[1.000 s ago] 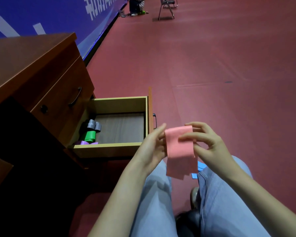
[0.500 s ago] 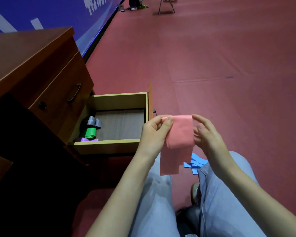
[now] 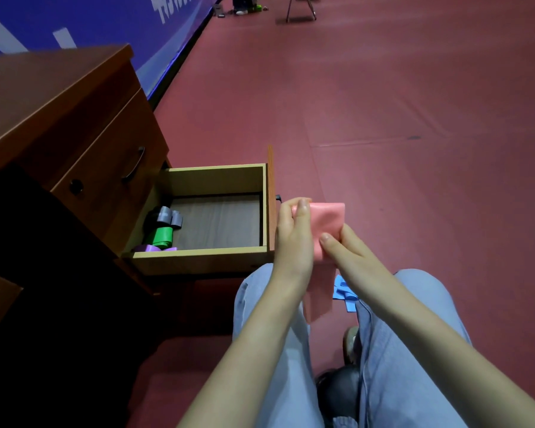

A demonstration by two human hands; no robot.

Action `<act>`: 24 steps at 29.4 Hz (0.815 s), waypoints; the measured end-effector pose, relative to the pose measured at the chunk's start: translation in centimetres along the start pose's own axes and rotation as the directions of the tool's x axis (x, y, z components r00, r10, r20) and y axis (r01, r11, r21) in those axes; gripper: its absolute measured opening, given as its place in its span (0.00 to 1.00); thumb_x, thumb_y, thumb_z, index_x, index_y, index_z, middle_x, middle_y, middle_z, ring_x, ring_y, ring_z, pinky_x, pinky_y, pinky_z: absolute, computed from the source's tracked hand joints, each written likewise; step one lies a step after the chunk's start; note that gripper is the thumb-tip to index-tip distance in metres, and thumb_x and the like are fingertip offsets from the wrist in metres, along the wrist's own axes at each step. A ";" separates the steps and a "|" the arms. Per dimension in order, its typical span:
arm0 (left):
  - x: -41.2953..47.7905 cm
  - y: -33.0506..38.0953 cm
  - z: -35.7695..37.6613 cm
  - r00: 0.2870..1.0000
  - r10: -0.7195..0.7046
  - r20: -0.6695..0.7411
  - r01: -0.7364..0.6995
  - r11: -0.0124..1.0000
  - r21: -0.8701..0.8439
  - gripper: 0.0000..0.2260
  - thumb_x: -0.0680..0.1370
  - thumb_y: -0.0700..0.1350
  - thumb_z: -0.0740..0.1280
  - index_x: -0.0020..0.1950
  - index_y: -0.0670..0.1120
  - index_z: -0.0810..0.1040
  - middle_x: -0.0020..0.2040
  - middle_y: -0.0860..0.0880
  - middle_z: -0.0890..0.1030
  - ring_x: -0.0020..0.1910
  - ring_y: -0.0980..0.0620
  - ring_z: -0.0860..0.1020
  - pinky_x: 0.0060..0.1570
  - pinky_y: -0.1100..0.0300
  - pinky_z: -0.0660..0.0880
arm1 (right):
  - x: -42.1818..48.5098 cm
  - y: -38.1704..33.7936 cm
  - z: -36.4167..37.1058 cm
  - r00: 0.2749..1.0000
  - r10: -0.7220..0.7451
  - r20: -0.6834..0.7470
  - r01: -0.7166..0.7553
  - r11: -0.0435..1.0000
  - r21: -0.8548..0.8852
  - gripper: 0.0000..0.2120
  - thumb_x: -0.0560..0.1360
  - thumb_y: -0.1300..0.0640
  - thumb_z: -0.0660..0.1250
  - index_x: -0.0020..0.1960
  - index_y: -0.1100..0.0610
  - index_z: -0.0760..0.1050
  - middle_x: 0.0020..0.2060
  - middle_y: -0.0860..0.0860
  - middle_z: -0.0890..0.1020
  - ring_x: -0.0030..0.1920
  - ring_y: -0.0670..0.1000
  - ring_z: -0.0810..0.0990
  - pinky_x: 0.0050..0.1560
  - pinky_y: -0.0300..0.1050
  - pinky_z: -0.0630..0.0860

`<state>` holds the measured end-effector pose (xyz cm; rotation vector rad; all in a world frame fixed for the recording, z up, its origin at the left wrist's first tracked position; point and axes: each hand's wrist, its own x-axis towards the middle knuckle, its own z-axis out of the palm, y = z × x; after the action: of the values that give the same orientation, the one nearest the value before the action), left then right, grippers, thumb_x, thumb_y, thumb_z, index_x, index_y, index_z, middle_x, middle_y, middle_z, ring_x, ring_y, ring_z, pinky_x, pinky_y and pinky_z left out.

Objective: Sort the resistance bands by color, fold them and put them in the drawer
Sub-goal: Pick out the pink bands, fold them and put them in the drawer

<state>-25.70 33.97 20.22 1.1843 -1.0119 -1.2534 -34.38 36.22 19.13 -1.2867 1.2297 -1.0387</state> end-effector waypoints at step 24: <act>0.5 -1.6 -3.8 0.852 -0.417 0.315 0.483 0.859 -0.169 0.17 0.78 0.54 0.57 0.54 0.42 0.75 0.49 0.43 0.79 0.47 0.49 0.78 0.51 0.55 0.76 | -0.2 1.9 -2.4 0.951 -0.265 0.162 0.308 0.874 -0.376 0.18 0.65 0.60 0.60 0.46 0.40 0.78 0.57 0.37 0.68 0.56 0.26 0.66 0.54 0.18 0.60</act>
<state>-22.13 33.91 18.06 1.1132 -0.7550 -1.9020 -37.00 36.29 17.51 -1.8637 1.2307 -0.9369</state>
